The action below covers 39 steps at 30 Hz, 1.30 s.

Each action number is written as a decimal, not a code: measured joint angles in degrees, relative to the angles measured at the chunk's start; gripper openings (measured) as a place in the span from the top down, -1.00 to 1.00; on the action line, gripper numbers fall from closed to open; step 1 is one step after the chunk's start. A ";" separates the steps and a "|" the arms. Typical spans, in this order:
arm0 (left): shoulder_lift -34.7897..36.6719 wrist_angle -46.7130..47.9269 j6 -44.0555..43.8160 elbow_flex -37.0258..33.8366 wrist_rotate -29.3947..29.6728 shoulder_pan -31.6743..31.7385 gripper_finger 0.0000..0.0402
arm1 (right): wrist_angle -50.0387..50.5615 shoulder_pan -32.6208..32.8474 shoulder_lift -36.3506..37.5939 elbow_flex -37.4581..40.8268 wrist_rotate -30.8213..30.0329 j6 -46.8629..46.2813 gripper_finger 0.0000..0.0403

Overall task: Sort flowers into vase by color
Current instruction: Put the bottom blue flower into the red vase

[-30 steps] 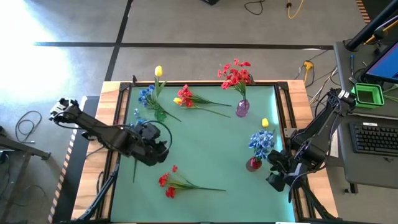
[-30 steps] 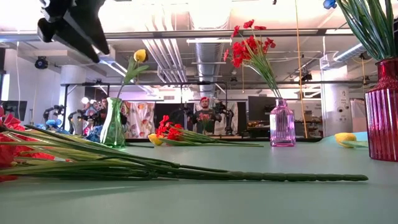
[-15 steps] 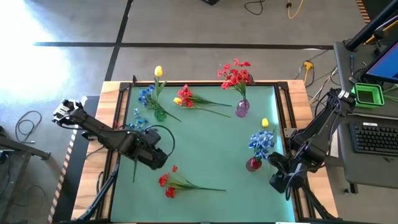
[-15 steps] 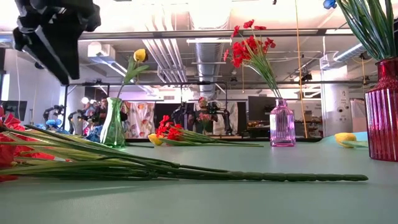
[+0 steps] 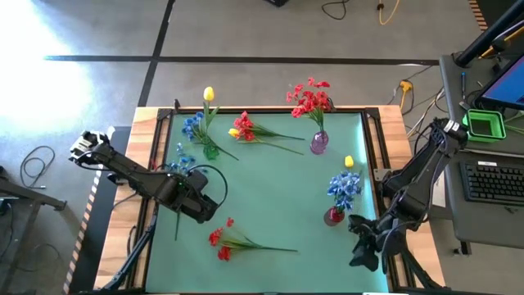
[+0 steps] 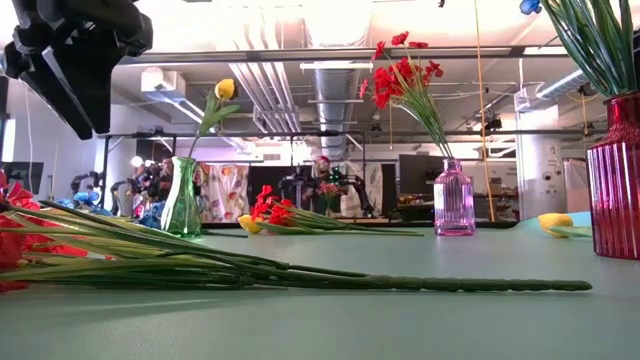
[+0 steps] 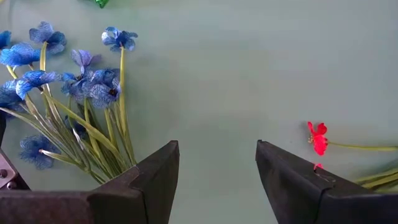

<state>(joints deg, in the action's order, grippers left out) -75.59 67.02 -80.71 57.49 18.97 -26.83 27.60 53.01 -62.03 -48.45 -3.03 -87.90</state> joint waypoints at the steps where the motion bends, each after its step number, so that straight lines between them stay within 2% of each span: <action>1: 0.00 -0.01 0.00 0.00 -0.02 0.00 0.00 | -1.02 -0.01 -0.37 0.02 -0.02 0.75 -0.38; 9: 0.00 0.63 -1.29 0.00 -0.08 0.00 0.00 | -10.32 -1.45 -2.53 0.01 -2.54 8.76 -0.38; 20: -0.09 0.72 -3.04 0.00 -0.12 -0.98 0.00 | -12.48 -5.38 -3.66 0.01 -2.95 14.50 -0.38; 39: -1.15 8.78 -23.60 -1.10 -3.36 -8.59 0.00 | -12.48 -5.31 -3.66 0.01 -2.97 17.47 -0.38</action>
<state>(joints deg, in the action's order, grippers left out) -76.75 75.80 -104.31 56.39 15.61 -35.42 15.12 47.70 -65.69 -48.44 -6.00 -70.43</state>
